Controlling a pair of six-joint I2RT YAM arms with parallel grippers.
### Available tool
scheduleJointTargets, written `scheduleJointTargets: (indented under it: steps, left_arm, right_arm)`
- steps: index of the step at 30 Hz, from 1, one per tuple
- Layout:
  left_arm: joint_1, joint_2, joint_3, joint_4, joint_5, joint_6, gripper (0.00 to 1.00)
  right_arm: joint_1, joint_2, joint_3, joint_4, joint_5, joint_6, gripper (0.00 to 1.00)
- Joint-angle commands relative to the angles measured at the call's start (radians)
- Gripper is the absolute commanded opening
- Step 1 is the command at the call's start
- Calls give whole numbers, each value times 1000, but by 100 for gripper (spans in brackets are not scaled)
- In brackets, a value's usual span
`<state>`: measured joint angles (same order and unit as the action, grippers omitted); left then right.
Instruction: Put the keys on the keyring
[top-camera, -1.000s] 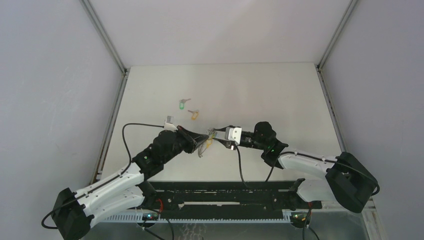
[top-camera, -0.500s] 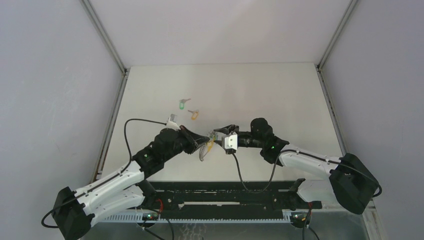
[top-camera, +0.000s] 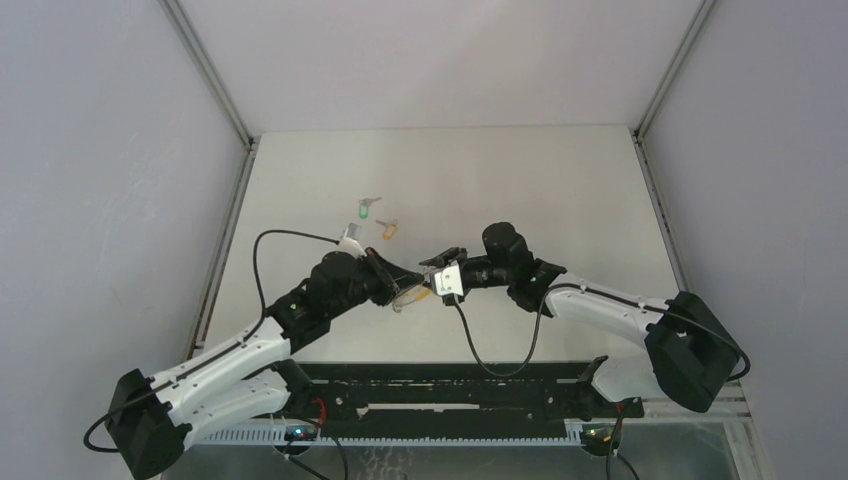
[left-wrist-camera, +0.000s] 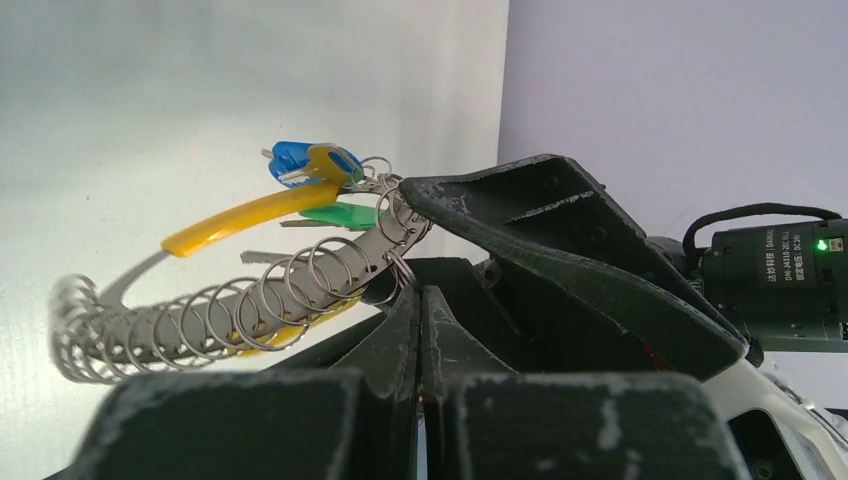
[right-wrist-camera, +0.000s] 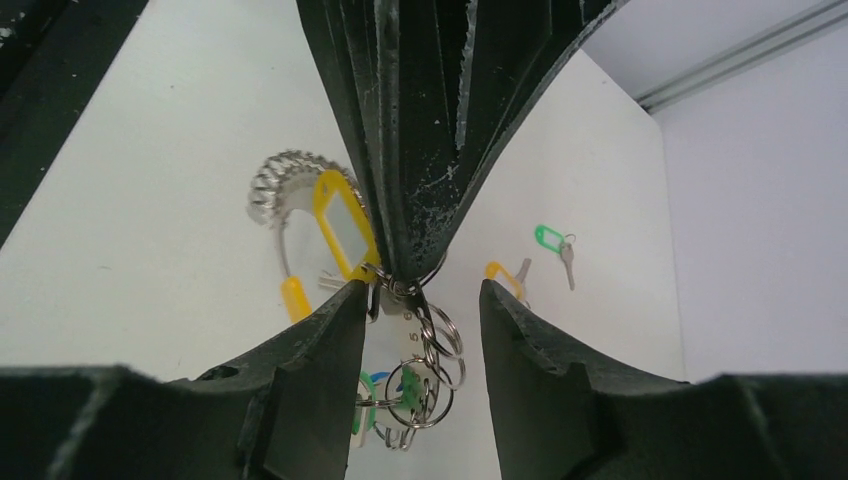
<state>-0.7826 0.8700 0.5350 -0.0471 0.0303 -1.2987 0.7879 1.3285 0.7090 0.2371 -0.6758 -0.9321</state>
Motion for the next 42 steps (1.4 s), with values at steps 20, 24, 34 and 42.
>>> scheduleJointTargets:
  steps: [20, 24, 34, 42]
  left_arm:
    - [2, 1, 30, 138, 49, -19, 0]
    - [7, -15, 30, 124, 44, 5, 1]
    - [48, -198, 135, -59, -33, 473, 55]
    - [48, -185, 227, -122, 256, 1036, 74]
  right_arm:
    - [-15, 3, 49, -15, -109, 62, 2]
    - [-31, -18, 49, -34, -140, 74, 0]
    - [-79, -91, 49, -136, -249, 70, 0]
    - [-95, -128, 114, -286, -342, 6, 0]
